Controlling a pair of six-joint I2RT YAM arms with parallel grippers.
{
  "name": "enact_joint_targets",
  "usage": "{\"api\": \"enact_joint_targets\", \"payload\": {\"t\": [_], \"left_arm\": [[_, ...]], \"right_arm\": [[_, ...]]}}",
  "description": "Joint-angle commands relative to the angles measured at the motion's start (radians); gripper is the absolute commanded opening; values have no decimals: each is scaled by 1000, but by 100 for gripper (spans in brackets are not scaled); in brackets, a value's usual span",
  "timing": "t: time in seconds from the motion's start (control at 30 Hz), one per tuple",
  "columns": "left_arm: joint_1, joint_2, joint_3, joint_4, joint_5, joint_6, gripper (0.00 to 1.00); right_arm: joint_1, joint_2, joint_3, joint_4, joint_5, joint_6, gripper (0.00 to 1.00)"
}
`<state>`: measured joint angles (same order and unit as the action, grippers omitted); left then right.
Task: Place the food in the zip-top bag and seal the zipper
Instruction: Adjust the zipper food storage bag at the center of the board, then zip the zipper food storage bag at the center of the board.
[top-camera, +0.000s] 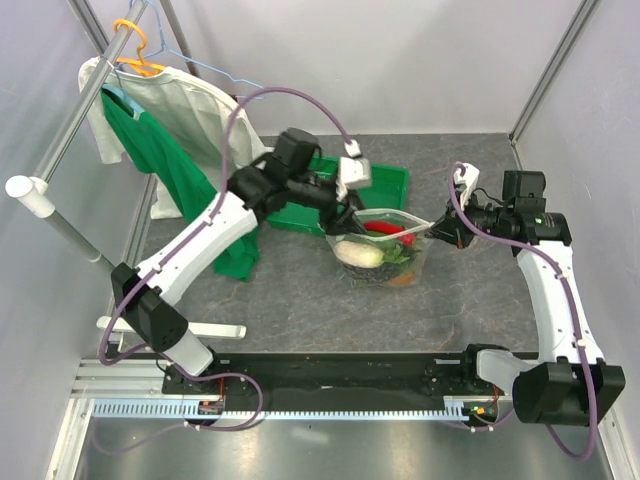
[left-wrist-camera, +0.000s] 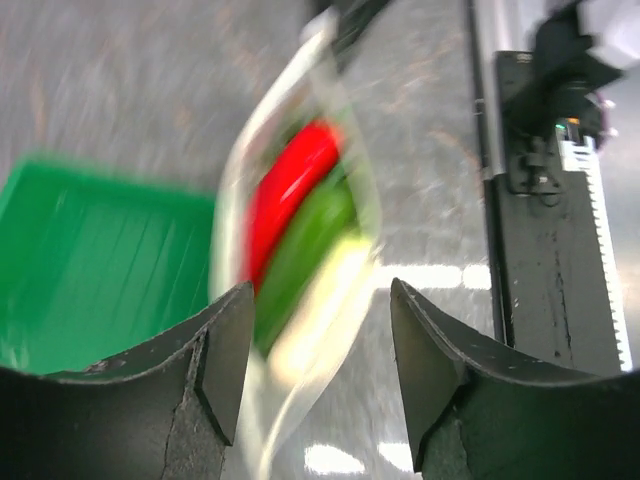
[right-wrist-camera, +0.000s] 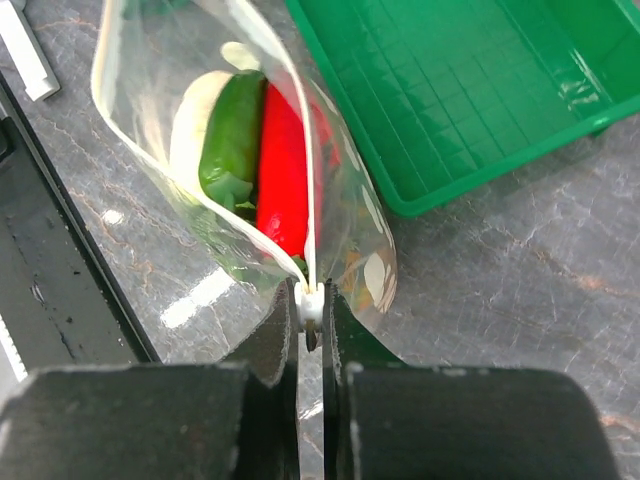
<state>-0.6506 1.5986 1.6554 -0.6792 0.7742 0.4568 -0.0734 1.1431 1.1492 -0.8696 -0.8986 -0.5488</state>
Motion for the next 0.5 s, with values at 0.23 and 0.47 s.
{"api": "enact_joint_targets", "payload": {"t": [0.23,0.47], "left_arm": [[-256,116,34,315,-150,49,81],[-284,190,32,443,-223,86,81]], "right_arm": [[4,-54,-48,55,-114,-95,0],[4,-91,-81,23,-105,-177,0]]}}
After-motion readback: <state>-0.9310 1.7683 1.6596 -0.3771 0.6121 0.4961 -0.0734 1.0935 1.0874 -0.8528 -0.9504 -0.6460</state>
